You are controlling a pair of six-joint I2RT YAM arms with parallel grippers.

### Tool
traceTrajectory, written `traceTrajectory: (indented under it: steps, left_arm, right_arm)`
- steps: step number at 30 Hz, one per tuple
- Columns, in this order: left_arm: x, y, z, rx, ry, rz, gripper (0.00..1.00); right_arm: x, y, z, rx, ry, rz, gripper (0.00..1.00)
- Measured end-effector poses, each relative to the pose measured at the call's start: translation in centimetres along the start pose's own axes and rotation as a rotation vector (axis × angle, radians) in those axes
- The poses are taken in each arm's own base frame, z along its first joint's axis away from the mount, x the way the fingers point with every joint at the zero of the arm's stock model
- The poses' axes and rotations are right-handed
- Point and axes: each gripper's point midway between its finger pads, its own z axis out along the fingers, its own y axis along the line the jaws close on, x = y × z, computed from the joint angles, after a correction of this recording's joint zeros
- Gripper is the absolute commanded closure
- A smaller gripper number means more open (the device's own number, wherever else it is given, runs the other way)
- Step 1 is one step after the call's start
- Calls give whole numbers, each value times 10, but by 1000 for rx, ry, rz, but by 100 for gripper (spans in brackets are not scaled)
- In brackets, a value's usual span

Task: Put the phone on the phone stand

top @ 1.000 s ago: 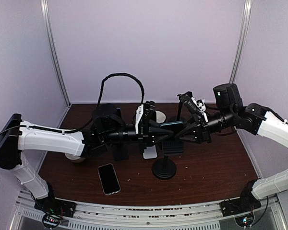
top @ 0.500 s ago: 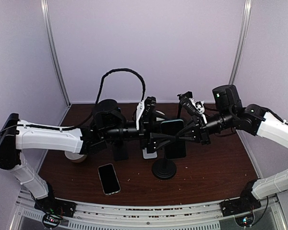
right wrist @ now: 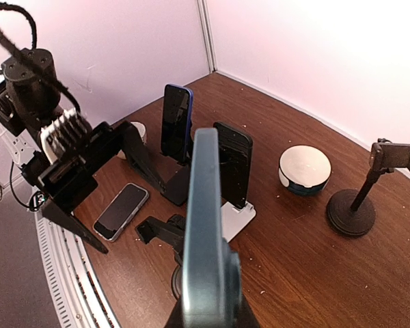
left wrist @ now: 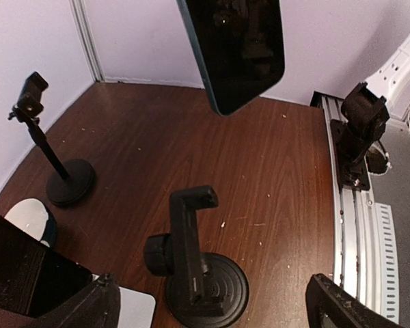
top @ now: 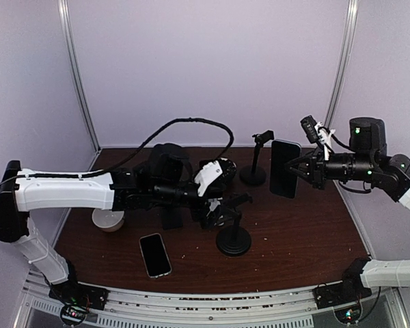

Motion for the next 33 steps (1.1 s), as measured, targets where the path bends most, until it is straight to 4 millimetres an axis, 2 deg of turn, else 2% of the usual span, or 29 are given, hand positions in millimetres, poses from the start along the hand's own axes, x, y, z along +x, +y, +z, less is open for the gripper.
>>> traceTrajectory:
  steps: [3, 5, 6, 9, 13, 18, 22, 23, 26, 29, 33]
  left_arm:
    - [13, -2, 22, 17, 61, 11, 6]
    - [19, -1, 32, 19, 83, 15, 18]
    - [28, 2, 35, 14, 111, 28, 33]
    - [29, 3, 35, 25, 116, 29, 38]
    - [28, 7, 38, 76, 112, 8, 55]
    - [29, 11, 35, 117, 105, -5, 58]
    - [28, 9, 34, 144, 109, 27, 53]
    - [25, 9, 33, 151, 106, 41, 47]
    - [14, 10, 30, 173, 86, 91, 19]
    - [9, 9, 28, 196, 59, 141, 5]
    - [23, 12, 22, 199, 40, 137, 2]
  right_arm:
    - [5, -5, 5, 16, 22, 28, 100]
    - [9, -7, 10, 16, 39, 39, 100]
    - [14, -7, 13, 12, 55, 50, 100]
    - [16, -2, 14, -21, 58, 50, 100]
    - [16, 14, 14, -118, 61, 43, 100]
    - [19, 29, 14, -205, 70, 27, 100]
    - [20, 40, 15, -255, 79, 22, 100]
    - [22, 43, 17, -268, 85, 20, 100]
    - [23, 56, 23, -310, 95, 12, 100]
    - [22, 67, 33, -340, 98, 4, 100]
    - [30, 71, 48, -345, 129, -4, 100]
